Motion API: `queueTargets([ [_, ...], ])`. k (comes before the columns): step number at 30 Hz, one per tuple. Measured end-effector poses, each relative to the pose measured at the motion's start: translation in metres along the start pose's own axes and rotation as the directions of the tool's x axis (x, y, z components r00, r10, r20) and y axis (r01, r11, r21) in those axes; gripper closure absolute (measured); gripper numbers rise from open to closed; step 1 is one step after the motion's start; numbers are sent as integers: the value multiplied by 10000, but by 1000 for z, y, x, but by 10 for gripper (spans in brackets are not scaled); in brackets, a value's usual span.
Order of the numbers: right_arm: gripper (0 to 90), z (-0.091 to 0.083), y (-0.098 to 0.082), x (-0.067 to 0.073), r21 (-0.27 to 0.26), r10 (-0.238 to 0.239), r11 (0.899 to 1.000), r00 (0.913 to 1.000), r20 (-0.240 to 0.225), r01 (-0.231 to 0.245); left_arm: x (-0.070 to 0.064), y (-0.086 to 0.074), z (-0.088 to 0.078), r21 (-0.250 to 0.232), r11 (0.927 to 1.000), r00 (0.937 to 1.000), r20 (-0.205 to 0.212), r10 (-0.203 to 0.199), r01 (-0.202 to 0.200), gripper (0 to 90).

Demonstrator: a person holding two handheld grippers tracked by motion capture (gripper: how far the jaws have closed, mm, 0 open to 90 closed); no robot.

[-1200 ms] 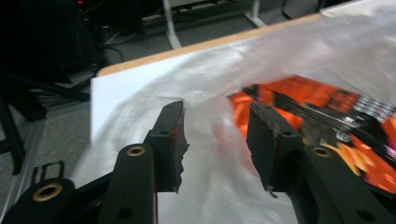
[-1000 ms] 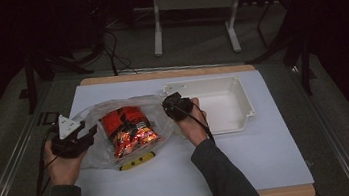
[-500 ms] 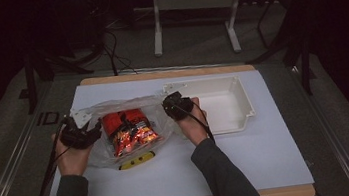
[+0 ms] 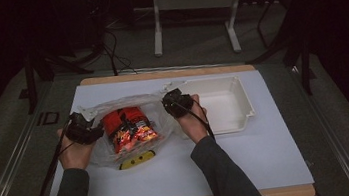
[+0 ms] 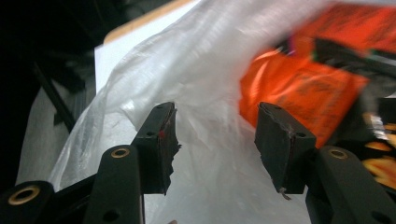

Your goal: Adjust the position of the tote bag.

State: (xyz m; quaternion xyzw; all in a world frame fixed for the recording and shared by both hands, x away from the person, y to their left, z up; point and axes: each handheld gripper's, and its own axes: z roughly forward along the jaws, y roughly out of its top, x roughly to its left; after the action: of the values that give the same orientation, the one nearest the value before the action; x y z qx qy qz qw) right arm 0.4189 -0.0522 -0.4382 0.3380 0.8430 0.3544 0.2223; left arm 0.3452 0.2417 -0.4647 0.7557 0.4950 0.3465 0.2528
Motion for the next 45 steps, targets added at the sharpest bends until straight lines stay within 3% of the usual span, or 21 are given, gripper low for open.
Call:
queueTargets([
  [3,870,-1,0,-2,-31,50,10000,10000,7,-50,-1,-5,-12,-468,9987,9995,255,-199,210,523],
  [5,870,-2,-1,-3,-47,108,9999,9999,-2,-108,-1,-5,-13,-433,9989,9994,281,-183,196,532],
  [7,870,-2,-1,-3,-65,170,9998,9998,-55,-171,-1,-3,-9,-287,9995,9993,352,-126,137,531],
  [12,869,-1,0,-1,-100,168,9998,9998,-89,-169,4,5,14,491,9973,9985,-25,-540,541,497],
  [14,869,0,0,-2,-90,174,9998,9998,-97,-175,6,5,19,688,9958,9981,-81,-603,607,573],
  [15,869,0,0,-2,-67,161,9998,9998,-97,-162,8,5,23,936,9943,9986,97,-526,515,573],
  [16,869,0,0,-4,-31,170,9999,9998,-76,-170,8,5,22,966,9946,9991,156,-391,374,714],
  [18,870,0,-1,-7,6,229,9997,9997,-32,-229,7,1,14,397,9992,10000,-83,-24,28,811],
  [19,871,0,-2,-9,19,261,9997,9997,-8,-260,8,-1,7,-144,9999,10000,59,61,-60,860],
  [20,872,-1,-2,-11,47,307,9995,9995,46,-307,10,-4,-2,-817,9966,9997,207,155,-137,876],
  [22,873,-1,-3,-15,119,408,9991,9991,110,-410,15,-9,-14,-1577,9867,9977,482,468,-387,891],
  [24,875,-2,-5,-19,143,513,9986,9986,106,-514,22,-14,-25,-2280,9732,9926,1081,549,-291,896],
  [27,875,-2,-6,-21,182,548,9983,9984,120,-551,34,-23,-35,-2775,9606,9840,1668,623,-138,898],
  [28,878,-1,-7,-24,260,635,9976,9979,145,-638,39,-27,-37,-2914,9565,9781,2020,499,114,899],
  [29,881,-1,-8,-26,305,677,9972,9976,143,-681,42,-29,-38,-3004,9534,9766,2116,392,268,900],
  [31,886,0,-10,-29,352,804,9961,9967,87,-806,53,-37,-38,-3197,9421,9614,2750,-101,1014,900],
  [34,890,0,-14,-33,434,906,9949,9959,9,-906,68,-48,-37,-3299,9209,9466,3052,-1043,2078,900],
  [35,892,0,-16,-35,456,944,9945,9955,34,-944,70,-50,-36,-3170,9239,9519,2797,-1249,2144,900],
  [38,894,0,-19,-37,519,1010,9935,9949,17,-1010,74,-51,-34,-2945,9264,9537,2543,-1606,2345,900],
  [41,894,0,-23,-37,546,969,9939,9953,-82,-963,74,-49,-28,-2510,9373,9615,1916,-1968,2418,900],
  [45,894,0,-23,-35,539,908,9945,9958,-62,-903,76,-47,-22,-2199,9323,9541,1522,-2579,2870,900],
])
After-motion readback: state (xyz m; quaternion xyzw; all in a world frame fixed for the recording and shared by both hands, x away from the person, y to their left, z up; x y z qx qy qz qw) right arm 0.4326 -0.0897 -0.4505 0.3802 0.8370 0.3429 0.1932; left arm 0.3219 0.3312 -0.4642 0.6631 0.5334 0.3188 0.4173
